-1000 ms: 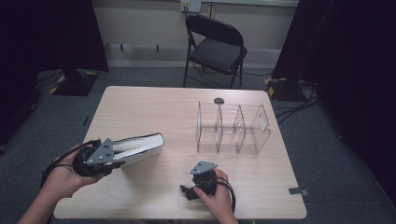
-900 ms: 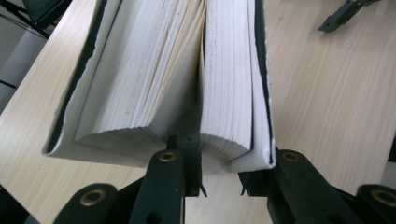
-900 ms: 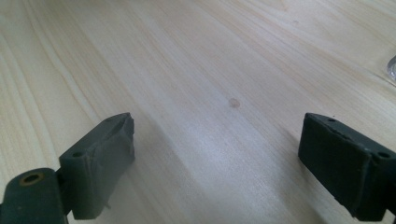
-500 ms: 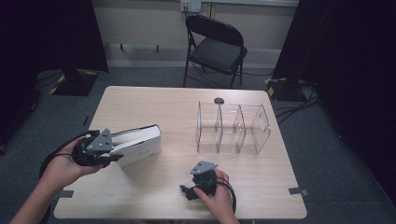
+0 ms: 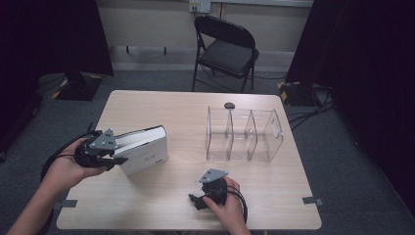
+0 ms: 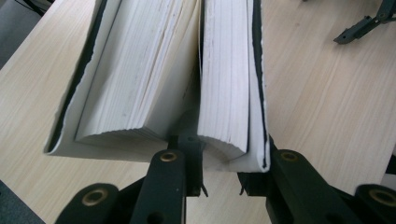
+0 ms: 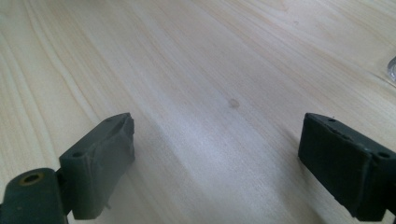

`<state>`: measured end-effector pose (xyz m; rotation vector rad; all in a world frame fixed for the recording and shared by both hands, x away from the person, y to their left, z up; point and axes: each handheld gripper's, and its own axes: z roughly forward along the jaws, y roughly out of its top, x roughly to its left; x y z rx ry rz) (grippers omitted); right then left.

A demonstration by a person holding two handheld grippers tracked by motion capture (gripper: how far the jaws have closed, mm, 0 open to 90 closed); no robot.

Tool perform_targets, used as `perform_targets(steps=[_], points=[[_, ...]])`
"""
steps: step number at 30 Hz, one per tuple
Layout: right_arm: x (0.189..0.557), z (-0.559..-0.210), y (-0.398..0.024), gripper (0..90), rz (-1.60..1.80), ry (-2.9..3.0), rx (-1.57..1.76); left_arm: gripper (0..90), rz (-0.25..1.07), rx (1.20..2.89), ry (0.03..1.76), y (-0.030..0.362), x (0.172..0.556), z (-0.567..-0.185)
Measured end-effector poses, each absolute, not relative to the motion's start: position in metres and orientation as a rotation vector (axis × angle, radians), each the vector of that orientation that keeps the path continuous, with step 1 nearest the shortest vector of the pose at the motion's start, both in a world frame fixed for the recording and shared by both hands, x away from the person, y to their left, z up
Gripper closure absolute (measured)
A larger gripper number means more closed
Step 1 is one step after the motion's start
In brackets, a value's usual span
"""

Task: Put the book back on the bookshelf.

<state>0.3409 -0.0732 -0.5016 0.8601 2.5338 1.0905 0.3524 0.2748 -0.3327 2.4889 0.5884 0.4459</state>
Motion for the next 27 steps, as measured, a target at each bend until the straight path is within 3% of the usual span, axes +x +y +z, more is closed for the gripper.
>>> perform_targets(steps=[27], points=[[0.342, -0.502, -0.073, 9.7, 1.09, 2.531, 0.861, 72.1, 0.442, 2.462, 0.663, 0.284, 0.367, -0.332]])
